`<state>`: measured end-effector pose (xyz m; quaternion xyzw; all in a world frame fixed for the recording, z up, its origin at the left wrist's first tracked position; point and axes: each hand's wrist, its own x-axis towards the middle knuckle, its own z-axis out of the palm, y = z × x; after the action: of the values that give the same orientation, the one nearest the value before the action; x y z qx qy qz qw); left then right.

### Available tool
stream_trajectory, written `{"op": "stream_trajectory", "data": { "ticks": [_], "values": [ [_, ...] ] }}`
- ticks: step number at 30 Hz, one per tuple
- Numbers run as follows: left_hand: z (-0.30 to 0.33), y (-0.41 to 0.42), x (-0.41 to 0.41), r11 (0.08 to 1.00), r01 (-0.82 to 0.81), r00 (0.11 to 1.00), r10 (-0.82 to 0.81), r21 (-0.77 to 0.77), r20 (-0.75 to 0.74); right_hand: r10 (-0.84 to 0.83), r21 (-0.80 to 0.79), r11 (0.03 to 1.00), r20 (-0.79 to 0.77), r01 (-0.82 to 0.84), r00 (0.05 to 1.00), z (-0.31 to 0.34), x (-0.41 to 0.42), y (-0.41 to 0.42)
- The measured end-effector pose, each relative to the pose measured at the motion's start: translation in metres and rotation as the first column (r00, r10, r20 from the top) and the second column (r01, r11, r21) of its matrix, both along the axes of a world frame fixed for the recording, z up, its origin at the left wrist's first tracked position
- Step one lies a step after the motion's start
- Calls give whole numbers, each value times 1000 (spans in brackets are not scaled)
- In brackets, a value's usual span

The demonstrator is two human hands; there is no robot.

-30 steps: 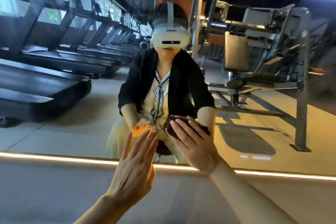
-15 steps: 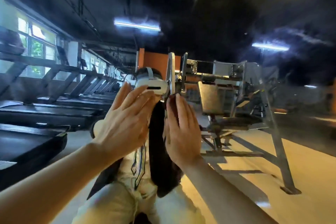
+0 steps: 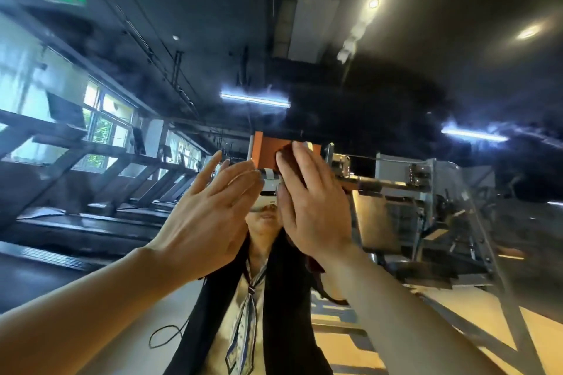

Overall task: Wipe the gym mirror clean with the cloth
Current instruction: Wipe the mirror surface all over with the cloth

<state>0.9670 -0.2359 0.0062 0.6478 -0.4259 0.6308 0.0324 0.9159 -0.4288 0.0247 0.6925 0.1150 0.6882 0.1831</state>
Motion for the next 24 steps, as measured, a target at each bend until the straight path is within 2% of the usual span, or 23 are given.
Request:
{"op": "stream_trajectory", "data": {
  "ticks": [1, 2, 5, 6, 7, 9, 11, 13, 15, 17, 20, 24],
  "values": [
    [4, 2, 1, 1000, -3, 1000, 3, 3, 9, 1, -12, 1000, 13, 0, 1000, 17, -1, -5],
    [7, 5, 3, 1000, -9, 1000, 8, 6, 17, -14, 44, 999, 44, 12, 999, 31, -4, -12],
    [16, 22, 8, 998, -59, 998, 59, 6, 5, -111, 405, 914, 203, 19, 973, 48, -9, -9],
    [20, 28, 10, 997, -81, 997, 81, 4, 0, -162, 448, 892, 211, 52, 964, 49, -5, 5],
    [24, 31, 12, 995, -99, 995, 99, 1, -8, -173, 409, 909, 191, 82, 966, 49, 2, 20],
    [32, 32, 12, 994, -104, 994, 103, -16, -33, -92, 143, 987, 82, 79, 992, 52, 16, 47],
    [42, 20, 7, 996, -75, 997, 73, -40, -33, -26, -86, 996, -37, 22, 999, 68, 21, 52],
    [50, 0, -1, 997, -45, 999, 45, -57, -5, -47, -144, 988, -9, 45, 999, 86, 14, 32],
    [56, -33, -13, 998, -6, 999, 9, -63, 48, -104, -57, 992, 80, 109, 991, 96, -3, -8],
    [62, -60, -21, 999, -1, 997, 5, -47, 79, -114, 61, 993, 160, 105, 980, 101, -24, -44],
    [68, -115, -41, 1000, -11, 997, 11, 5, 74, -162, 192, 974, 195, 125, 967, 101, -69, -116],
    [70, -168, -60, 998, -7, 995, 1, 61, 96, -266, 457, 879, 236, 136, 935, 88, -124, -206]
  ]
}}
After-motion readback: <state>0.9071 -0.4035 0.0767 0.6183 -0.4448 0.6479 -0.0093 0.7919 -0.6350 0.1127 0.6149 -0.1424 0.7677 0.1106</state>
